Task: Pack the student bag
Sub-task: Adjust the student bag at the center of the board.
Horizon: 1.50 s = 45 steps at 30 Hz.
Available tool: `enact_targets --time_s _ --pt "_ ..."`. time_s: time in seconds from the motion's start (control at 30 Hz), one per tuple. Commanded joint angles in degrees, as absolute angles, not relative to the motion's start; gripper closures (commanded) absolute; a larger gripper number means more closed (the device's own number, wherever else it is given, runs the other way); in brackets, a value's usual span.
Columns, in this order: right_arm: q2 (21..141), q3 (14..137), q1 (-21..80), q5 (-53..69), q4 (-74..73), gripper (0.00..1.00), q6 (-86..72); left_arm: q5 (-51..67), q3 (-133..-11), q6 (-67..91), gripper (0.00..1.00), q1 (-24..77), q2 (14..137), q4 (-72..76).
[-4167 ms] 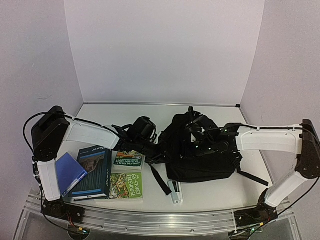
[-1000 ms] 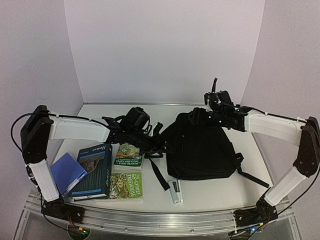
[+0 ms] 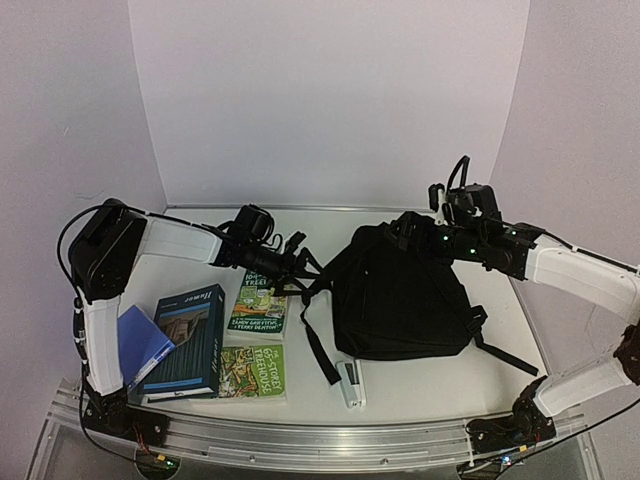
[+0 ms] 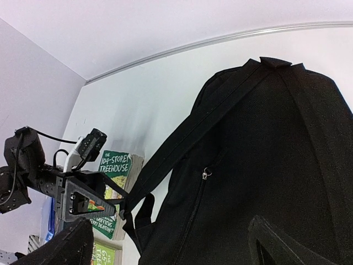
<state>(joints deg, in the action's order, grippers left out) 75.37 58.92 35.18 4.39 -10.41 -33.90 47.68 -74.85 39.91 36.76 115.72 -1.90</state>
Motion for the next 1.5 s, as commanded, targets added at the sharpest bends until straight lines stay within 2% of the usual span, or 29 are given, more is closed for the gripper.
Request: enact_targets --time_s 0.0,0.17,0.5,0.67,1.2,1.47 --pt "75.15 59.1 35.38 4.8 -9.58 0.03 -33.69 51.0 -76.42 40.47 0.12 38.42 116.71 0.5" --pt "75.12 58.87 35.38 4.76 -9.58 0.03 -33.61 50.78 -76.92 40.48 0.19 39.94 116.94 0.73" --pt "73.6 57.78 35.38 4.1 -9.63 0.03 -34.53 49.87 -80.38 42.18 0.78 42.17 119.35 0.81" --pt "72.95 57.4 35.34 3.82 -9.65 0.03 -34.69 49.0 -79.94 42.72 0.99 42.26 116.42 1.71" --pt "70.71 57.42 35.35 1.55 -9.74 0.03 -35.42 50.67 -88.07 49.51 1.0 46.91 112.24 7.37" --pt "71.12 57.3 35.34 -5.12 -11.18 0.03 -37.13 46.93 -90.76 53.61 0.97 51.3 119.05 8.8"
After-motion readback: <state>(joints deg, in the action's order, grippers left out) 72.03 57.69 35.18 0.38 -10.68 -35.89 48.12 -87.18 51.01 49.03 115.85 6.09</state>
